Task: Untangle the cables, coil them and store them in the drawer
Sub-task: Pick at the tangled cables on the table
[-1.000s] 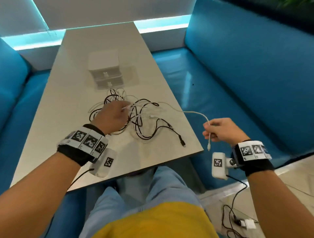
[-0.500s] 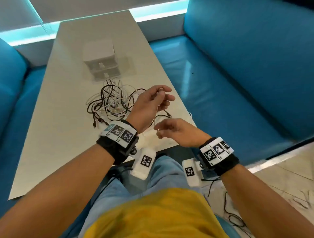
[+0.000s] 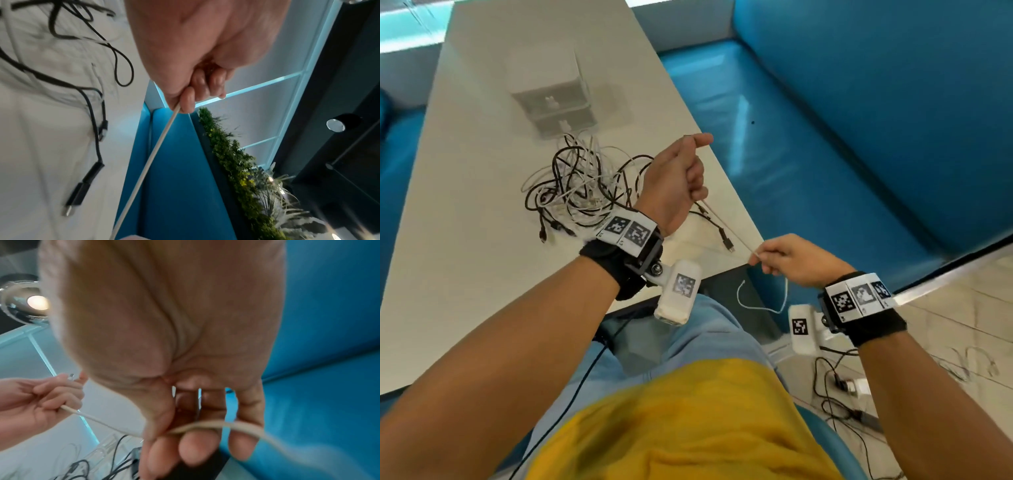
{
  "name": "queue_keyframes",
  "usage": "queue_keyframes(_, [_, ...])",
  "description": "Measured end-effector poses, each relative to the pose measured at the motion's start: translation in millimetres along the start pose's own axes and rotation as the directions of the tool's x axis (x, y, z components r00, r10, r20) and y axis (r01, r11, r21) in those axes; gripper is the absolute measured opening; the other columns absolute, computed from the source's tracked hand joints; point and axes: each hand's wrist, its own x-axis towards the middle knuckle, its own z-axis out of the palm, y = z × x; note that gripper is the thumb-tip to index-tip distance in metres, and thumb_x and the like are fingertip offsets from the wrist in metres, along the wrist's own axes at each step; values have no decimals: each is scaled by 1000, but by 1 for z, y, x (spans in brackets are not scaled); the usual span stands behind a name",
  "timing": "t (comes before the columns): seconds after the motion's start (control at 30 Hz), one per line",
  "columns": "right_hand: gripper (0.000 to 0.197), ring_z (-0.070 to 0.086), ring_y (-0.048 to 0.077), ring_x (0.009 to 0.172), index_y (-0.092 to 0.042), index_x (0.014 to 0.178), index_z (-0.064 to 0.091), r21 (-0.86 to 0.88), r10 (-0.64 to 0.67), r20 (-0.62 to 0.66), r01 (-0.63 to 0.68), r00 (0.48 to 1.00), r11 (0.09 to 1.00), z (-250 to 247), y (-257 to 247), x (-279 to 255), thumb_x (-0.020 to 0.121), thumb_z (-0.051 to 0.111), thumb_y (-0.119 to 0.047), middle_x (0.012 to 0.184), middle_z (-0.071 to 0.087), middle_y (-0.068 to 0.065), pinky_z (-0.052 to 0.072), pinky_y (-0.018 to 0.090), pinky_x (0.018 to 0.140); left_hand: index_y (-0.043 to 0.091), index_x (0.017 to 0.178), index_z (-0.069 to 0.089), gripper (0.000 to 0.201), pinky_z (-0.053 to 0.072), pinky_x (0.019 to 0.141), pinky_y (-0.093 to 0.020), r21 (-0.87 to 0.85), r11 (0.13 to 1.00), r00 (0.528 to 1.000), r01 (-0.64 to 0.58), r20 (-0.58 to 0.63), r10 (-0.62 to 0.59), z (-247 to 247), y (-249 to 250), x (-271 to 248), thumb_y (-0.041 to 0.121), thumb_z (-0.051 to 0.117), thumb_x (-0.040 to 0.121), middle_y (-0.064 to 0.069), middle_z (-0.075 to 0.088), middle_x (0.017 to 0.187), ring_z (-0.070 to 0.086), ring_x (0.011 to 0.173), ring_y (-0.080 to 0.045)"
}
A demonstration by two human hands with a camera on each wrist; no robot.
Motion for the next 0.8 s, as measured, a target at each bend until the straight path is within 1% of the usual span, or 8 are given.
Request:
queue_keyframes(0.1, [23,61,9,76,-18,89,68,-103,65,-1,-64,998,993,-5,16,-5,97,48,-9,77,66,-5,43,16,67,11,89,58,33,24,50,-23,-12,1000,999,15,33,-15,18,-6,-2,28,35,104,6,28,48,23,46,-8])
queue_keyframes(0.23, [15,63,3,73,-20,84,72,-120,117,-155,-136,981,983,-2,24,-12,89,63,-10,70,66,-14,41,10,65,13,78,48,33,28,52,-24,-14,1000,992,28,120,-26,25,-10,-6,24,33,104,3,34,47,25,48,-12])
queue_keyframes(0.3, [8,64,5,69,-20,81,73,-127,102,-205,-130,973,983,5,19,-14,85,69,-14,68,68,-10,42,9,62,13,79,47,32,33,54,-24,-19,1000,987,17,160,-14,19,-9,-7,22,31,105,3,40,49,31,50,-13])
queue_keyframes(0.43, [9,67,20,64,-19,72,71,-88,61,-168,-77,984,993,23,2,-10,77,78,-18,69,71,0,58,30,63,15,83,46,32,39,59,-26,-23,1000,981,-2,193,7,-7,-1,-9,28,28,105,2,46,54,40,53,-15])
queue_keyframes(0.5, [11,68,27,64,-17,72,70,-99,36,-113,-47,993,994,27,-11,-5,75,80,-21,67,69,1,60,36,60,16,85,46,31,40,62,-29,-19,1000,984,-17,178,20,-22,3,-10,30,27,105,2,48,55,42,55,-16])
queue_keyframes(0.57, [15,69,28,65,-18,75,69,-126,20,-51,-27,998,992,27,-26,2,73,82,-25,66,66,0,60,39,60,18,87,46,30,41,64,-31,-19,1000,989,-19,144,22,-37,7,-10,33,27,105,3,47,56,42,56,-15])
queue_keyframes(0.67, [17,69,28,67,-18,86,68,-162,-9,-1,9,1000,987,20,-51,12,76,79,-26,70,66,3,61,37,62,20,85,48,30,36,56,-25,-65,998,997,1,74,4,-64,12,-11,36,31,104,4,35,54,30,50,-12])
queue_keyframes(0.8, [13,65,15,61,-15,88,67,-116,-114,-50,108,992,987,18,-88,33,85,71,-26,72,67,6,60,31,61,20,79,50,27,22,50,-23,-100,995,999,-1,-38,-3,-109,16,-19,35,40,100,6,26,51,20,49,-9])
